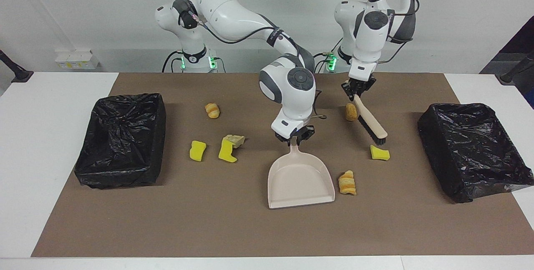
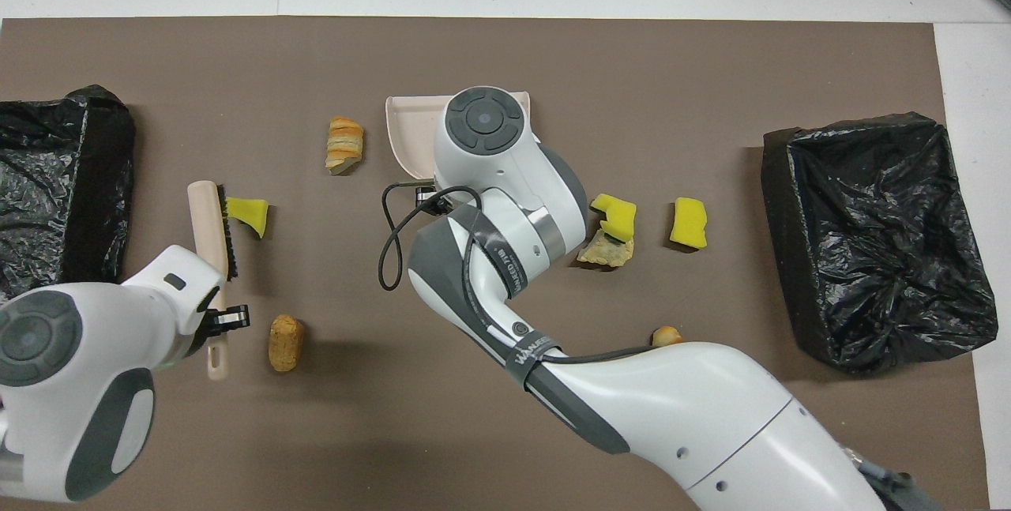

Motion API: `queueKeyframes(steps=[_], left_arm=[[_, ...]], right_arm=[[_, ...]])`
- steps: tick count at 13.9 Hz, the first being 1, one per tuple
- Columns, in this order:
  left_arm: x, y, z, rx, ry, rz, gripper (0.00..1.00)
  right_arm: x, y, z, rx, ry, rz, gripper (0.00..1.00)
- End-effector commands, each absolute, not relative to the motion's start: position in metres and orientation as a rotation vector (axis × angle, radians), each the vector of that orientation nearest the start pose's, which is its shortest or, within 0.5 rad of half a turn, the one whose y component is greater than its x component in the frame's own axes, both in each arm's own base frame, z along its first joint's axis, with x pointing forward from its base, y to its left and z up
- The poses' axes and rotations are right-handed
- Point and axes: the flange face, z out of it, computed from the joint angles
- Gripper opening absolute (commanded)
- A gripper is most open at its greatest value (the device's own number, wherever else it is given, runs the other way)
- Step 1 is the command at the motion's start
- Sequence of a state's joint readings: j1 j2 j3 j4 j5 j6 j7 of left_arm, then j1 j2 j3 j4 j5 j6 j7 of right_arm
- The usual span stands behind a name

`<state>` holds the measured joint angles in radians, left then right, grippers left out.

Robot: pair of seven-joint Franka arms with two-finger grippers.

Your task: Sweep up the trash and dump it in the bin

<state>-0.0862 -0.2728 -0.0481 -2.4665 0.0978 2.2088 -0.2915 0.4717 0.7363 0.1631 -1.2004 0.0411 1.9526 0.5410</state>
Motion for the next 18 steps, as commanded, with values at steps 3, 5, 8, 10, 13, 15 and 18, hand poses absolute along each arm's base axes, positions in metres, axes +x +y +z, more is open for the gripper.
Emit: queueKeyframes(steps=[3, 5, 8, 10, 13, 15, 18], left_arm=[[0.490, 0.011, 0.379, -3.047, 0.037, 0.013, 0.00], [0.494, 0.026, 0.366, -3.055, 0.125, 0.045, 0.00], [0.502, 0.016, 0.357, -3.093, 0.112, 0.044, 0.00], [0.520, -0.016, 0.356, -3.141, 0.138, 0.053, 0.00], [0.522, -0.049, 0.350, -3.166, 0.193, 0.079, 0.00], [0.519, -0.073, 0.351, -3.176, 0.241, 0.076, 0.00], [0.514, -0.101, 0.352, -3.179, 0.316, 0.077, 0.00]], right_arm=[[0.636, 0.395, 0.345, -2.970, -0.163, 0.082, 0.00], [0.624, 0.403, 0.346, -3.100, -0.379, 0.011, 0.00], [0.618, 0.400, 0.348, -3.071, -0.619, 0.078, 0.00], [0.598, 0.398, 0.350, -3.005, -0.992, 0.272, 0.00], [0.585, 0.384, 0.354, -2.866, -1.350, 0.466, 0.00], [0.581, 0.368, 0.353, -2.785, -1.572, 0.603, 0.00], [0.586, 0.333, 0.348, -2.621, -1.798, 0.732, 0.00]])
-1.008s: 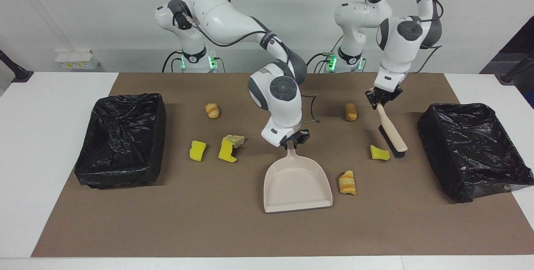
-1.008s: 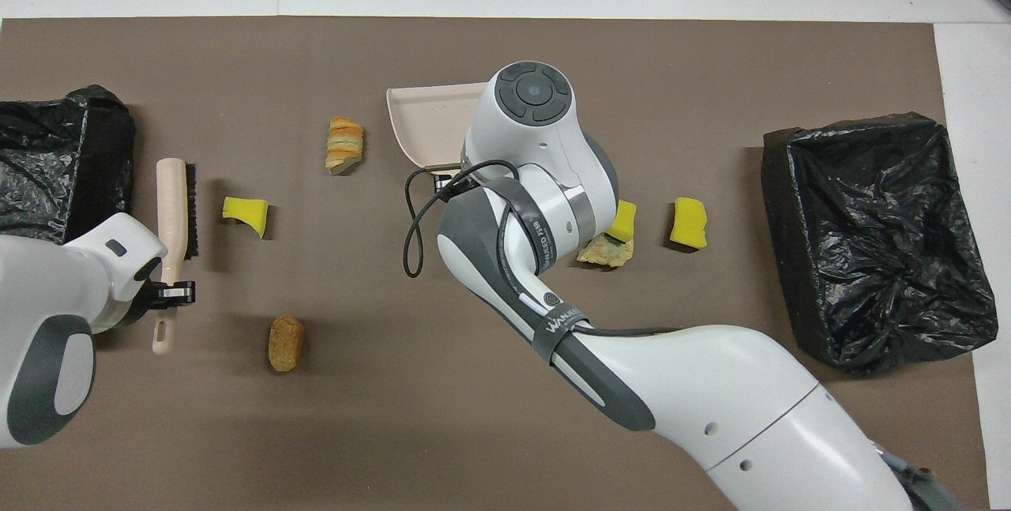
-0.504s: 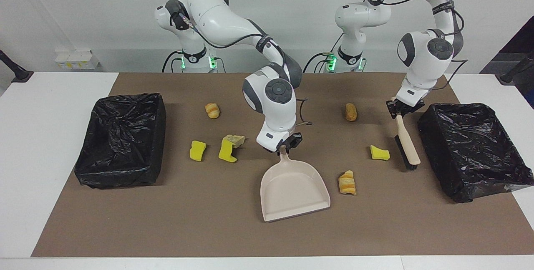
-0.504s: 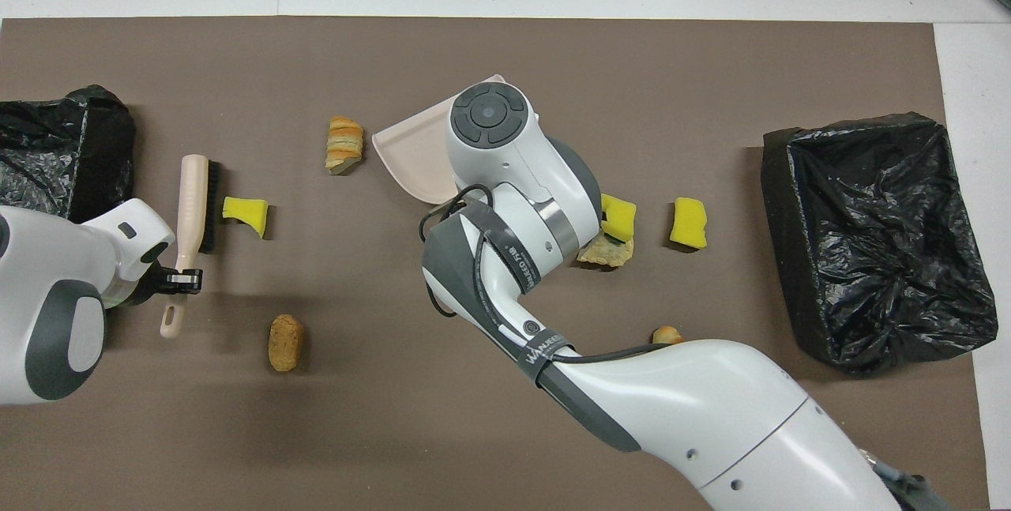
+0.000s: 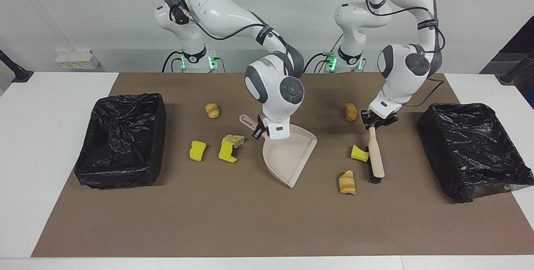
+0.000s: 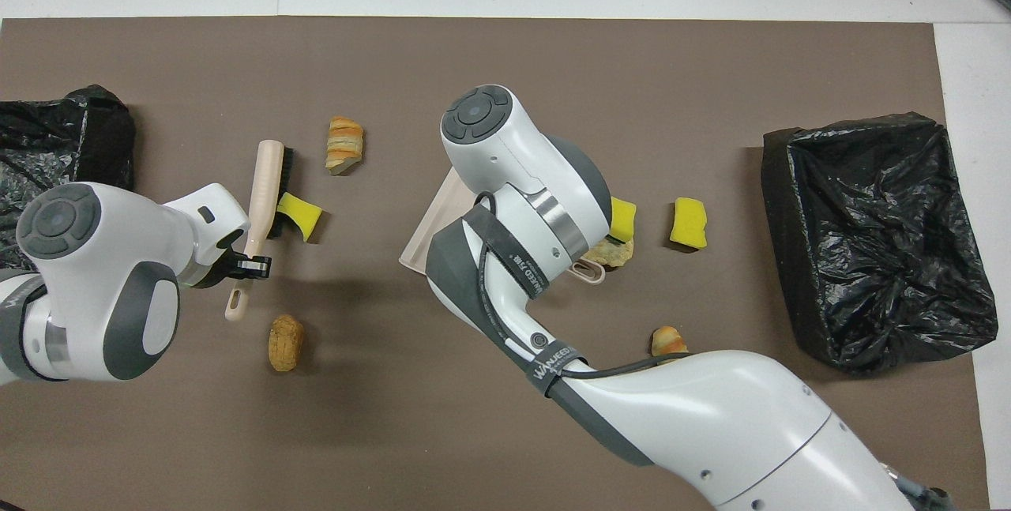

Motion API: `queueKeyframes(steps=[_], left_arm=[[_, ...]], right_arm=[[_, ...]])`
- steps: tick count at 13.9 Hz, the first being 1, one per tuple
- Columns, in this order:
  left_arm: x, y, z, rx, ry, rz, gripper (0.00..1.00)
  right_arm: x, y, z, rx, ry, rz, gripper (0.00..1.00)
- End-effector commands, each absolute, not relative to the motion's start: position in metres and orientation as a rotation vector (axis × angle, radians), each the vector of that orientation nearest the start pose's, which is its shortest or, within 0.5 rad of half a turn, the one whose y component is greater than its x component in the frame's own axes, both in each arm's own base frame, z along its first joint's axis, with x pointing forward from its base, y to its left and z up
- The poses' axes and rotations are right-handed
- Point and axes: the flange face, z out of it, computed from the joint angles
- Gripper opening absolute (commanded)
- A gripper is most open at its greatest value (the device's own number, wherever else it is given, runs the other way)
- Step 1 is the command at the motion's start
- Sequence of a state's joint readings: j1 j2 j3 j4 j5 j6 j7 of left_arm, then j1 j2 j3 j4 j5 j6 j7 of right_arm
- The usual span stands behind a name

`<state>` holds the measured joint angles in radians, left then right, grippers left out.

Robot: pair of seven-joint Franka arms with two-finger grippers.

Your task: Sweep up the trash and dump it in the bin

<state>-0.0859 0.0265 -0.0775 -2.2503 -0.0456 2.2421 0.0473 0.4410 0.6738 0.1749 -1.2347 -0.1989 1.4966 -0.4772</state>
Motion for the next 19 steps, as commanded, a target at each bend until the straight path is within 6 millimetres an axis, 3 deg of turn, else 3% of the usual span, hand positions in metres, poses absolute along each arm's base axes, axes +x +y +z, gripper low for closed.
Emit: queueKeyframes(steps=[1, 3, 4, 5, 8, 9, 11, 13, 15, 16, 19], left_arm=[[0.513, -0.106, 0.352, -3.178, 0.332, 0.080, 0.00], [0.511, -0.122, 0.353, -3.185, 0.368, 0.078, 0.00], [0.516, -0.123, 0.359, -3.191, 0.361, 0.067, 0.00], [0.527, -0.122, 0.371, -3.190, 0.360, 0.096, 0.00], [0.587, -0.109, 0.395, -3.156, 0.367, 0.138, 0.00], [0.594, -0.103, 0.391, -3.153, 0.354, 0.132, 0.00], [0.600, -0.109, 0.363, -3.107, 0.469, 0.127, 0.00], [0.591, -0.108, 0.360, -3.055, 0.758, 0.211, 0.00], [0.580, -0.117, 0.358, -3.016, 0.914, 0.285, 0.00], [0.570, -0.138, 0.355, -2.994, 0.972, 0.303, 0.00], [0.537, -0.179, 0.351, -2.996, 1.042, 0.354, 0.00]], right_arm=[[0.590, 0.322, 0.347, -2.568, -1.860, 0.774, 0.00], [0.591, 0.300, 0.341, -2.552, -1.855, 0.817, 0.00], [0.589, 0.299, 0.339, -2.535, -1.884, 0.826, 0.00], [0.588, 0.298, 0.341, -2.504, -1.915, 0.832, 0.00], [0.572, 0.300, 0.335, -2.476, -1.938, 0.873, 0.00], [0.568, 0.302, 0.333, -2.477, -1.941, 0.878, 0.00], [0.556, 0.315, 0.333, -2.524, -1.924, 0.859, 0.00], [0.558, 0.319, 0.332, -2.609, -1.825, 0.798, 0.00], [0.562, 0.313, 0.327, -2.656, -1.642, 0.773, 0.00], [0.561, 0.321, 0.329, -2.708, -1.589, 0.731, 0.00], [0.568, 0.315, 0.332, -2.720, -1.564, 0.710, 0.00]])
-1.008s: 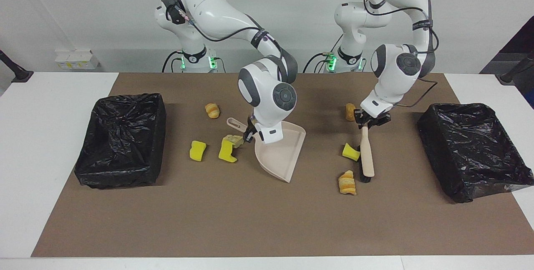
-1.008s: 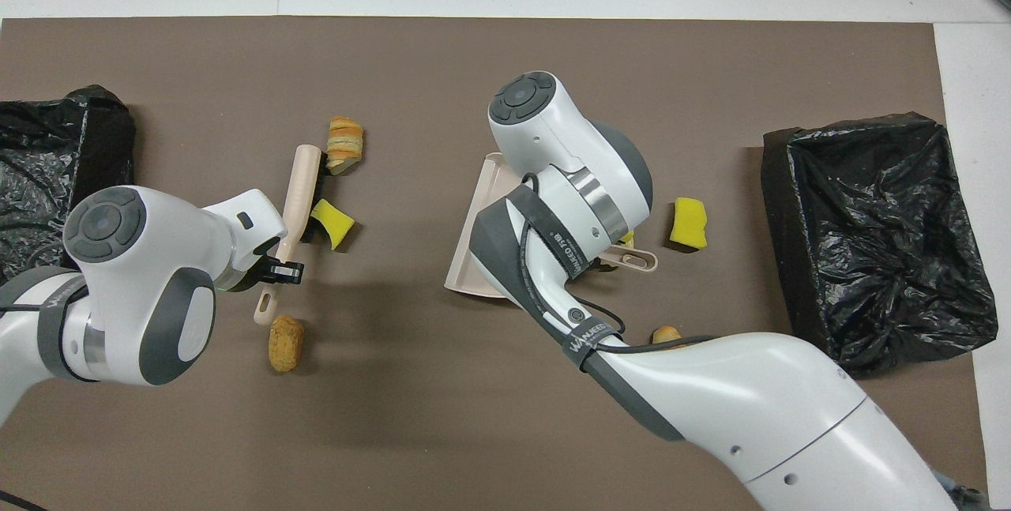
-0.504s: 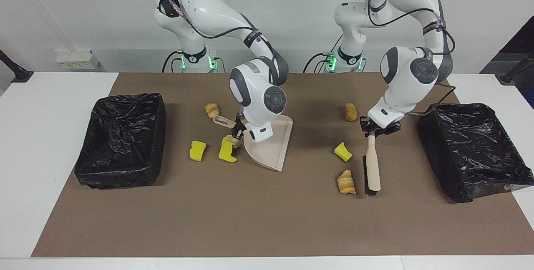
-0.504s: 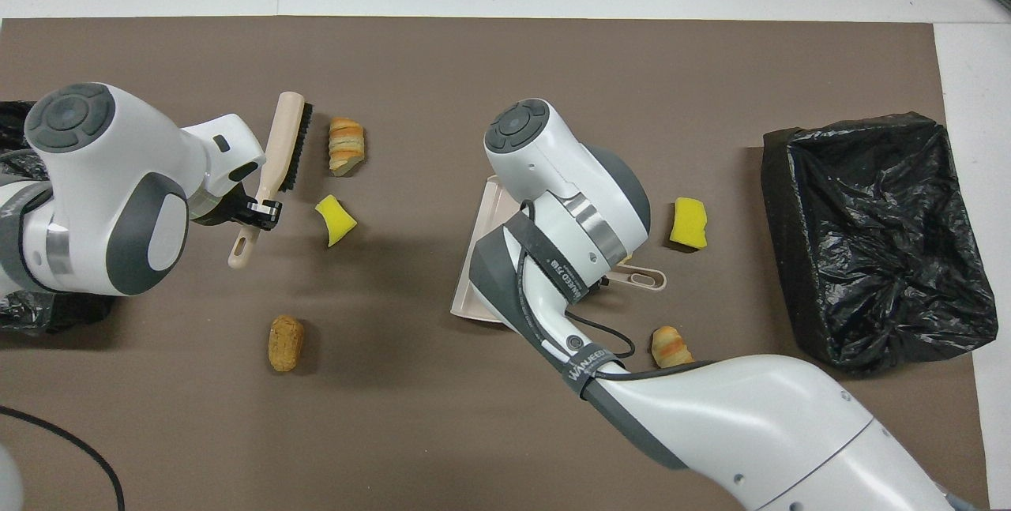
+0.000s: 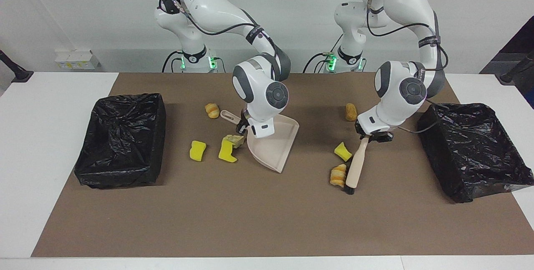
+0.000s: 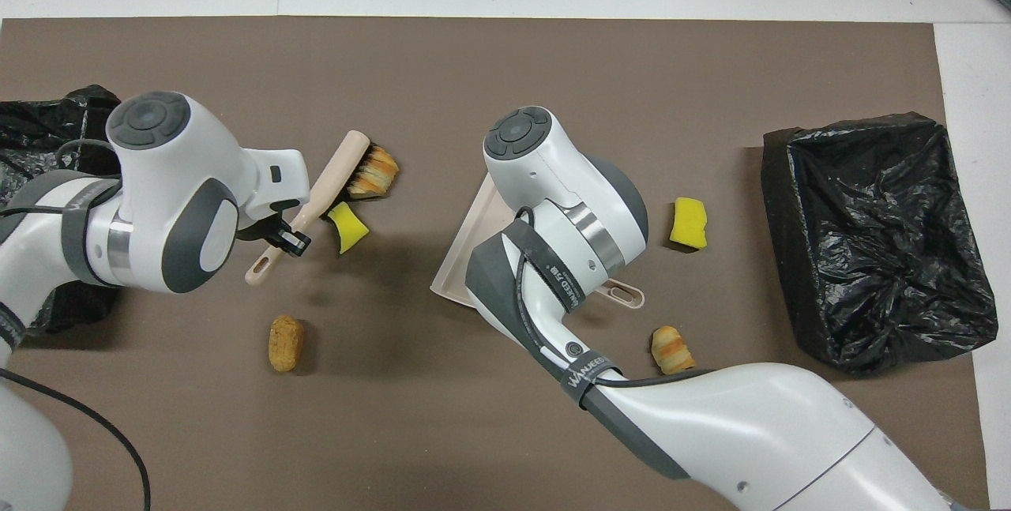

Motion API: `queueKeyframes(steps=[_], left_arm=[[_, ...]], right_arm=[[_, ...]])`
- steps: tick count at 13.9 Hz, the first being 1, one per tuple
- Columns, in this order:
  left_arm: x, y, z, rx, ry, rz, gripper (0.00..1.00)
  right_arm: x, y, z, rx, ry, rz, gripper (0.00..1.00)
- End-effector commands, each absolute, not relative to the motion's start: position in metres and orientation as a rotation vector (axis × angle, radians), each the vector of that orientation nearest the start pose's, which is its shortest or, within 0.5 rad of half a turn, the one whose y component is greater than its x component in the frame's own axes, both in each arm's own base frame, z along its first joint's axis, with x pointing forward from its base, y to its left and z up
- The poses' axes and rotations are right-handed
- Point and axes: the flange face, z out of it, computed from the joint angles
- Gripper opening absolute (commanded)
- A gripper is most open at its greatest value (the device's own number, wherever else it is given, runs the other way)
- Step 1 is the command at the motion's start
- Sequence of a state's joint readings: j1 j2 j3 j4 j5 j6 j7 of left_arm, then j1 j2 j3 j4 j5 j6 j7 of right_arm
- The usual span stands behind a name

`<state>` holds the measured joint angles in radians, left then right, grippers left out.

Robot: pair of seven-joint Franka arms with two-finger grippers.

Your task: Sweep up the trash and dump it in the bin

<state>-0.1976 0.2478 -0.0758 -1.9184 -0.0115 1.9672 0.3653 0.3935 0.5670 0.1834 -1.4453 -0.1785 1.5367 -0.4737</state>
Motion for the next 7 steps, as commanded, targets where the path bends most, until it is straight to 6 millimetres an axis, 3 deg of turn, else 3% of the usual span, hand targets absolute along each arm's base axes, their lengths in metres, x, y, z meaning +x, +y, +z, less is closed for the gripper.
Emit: queueKeyframes(steps=[1, 4, 7], left_arm=[[0.528, -0.196, 0.351, -3.039, 1.030, 0.355, 0.00], [0.510, -0.241, 0.354, -3.133, 0.933, 0.363, 0.00], [0.495, -0.256, 0.357, -3.250, 0.885, 0.409, 0.00]], right_arm=[[0.568, 0.312, 0.332, -2.720, -1.562, 0.731, 0.00], [0.561, 0.310, 0.334, -2.540, -1.878, 0.850, 0.00], [0.548, 0.314, 0.338, -2.333, -2.080, 0.965, 0.00]])
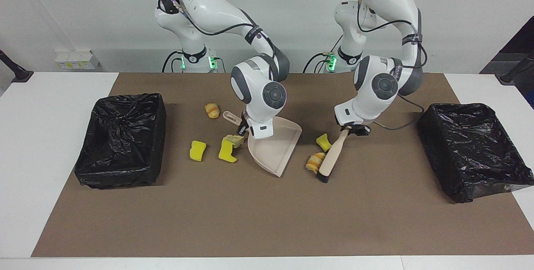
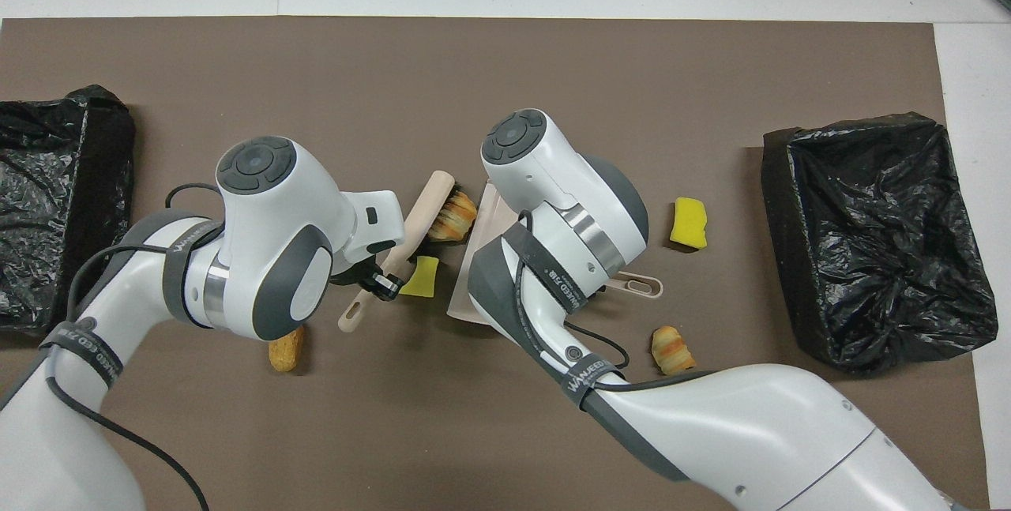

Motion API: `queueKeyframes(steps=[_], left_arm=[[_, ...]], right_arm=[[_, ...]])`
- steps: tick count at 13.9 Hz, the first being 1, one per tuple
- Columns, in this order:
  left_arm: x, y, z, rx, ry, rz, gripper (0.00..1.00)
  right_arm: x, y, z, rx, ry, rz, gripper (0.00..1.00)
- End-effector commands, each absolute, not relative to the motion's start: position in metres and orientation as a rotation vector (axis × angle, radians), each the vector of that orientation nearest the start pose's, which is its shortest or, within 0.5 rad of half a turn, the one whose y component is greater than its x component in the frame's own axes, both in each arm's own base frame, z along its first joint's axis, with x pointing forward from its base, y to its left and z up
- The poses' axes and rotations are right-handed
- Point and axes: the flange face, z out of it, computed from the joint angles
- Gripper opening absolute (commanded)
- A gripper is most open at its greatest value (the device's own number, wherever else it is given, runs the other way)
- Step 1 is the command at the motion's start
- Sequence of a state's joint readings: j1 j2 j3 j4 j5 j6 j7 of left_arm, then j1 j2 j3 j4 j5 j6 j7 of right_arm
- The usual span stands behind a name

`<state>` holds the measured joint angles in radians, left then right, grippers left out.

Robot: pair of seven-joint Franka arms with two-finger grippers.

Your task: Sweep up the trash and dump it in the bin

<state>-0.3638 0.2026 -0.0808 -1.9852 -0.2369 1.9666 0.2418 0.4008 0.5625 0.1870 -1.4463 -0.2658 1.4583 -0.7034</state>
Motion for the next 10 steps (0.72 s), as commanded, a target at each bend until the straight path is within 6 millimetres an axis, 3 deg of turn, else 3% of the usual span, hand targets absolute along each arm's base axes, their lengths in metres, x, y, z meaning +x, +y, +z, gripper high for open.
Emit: queueKeyframes(steps=[1, 3, 5, 7, 10], left_arm=[[0.499, -0.254, 0.362, -3.301, 0.842, 0.405, 0.00], [0.500, -0.248, 0.391, -3.365, 0.686, 0.366, 0.00], [0.499, -0.231, 0.415, -3.386, 0.373, 0.384, 0.00], [0.499, -0.207, 0.418, -3.262, 0.159, 0.413, 0.00], [0.498, -0.172, 0.419, -3.107, -0.233, 0.447, 0.00]], right_arm=[[0.545, 0.315, 0.340, -2.299, -2.111, 0.988, 0.00], [0.542, 0.316, 0.342, -2.300, -2.124, 0.993, 0.00], [0.538, 0.322, 0.342, -2.313, -2.149, 1.001, 0.00], [0.530, 0.329, 0.343, -2.370, -2.165, 0.997, 0.00], [0.526, 0.325, 0.340, -2.423, -2.162, 1.005, 0.00]])
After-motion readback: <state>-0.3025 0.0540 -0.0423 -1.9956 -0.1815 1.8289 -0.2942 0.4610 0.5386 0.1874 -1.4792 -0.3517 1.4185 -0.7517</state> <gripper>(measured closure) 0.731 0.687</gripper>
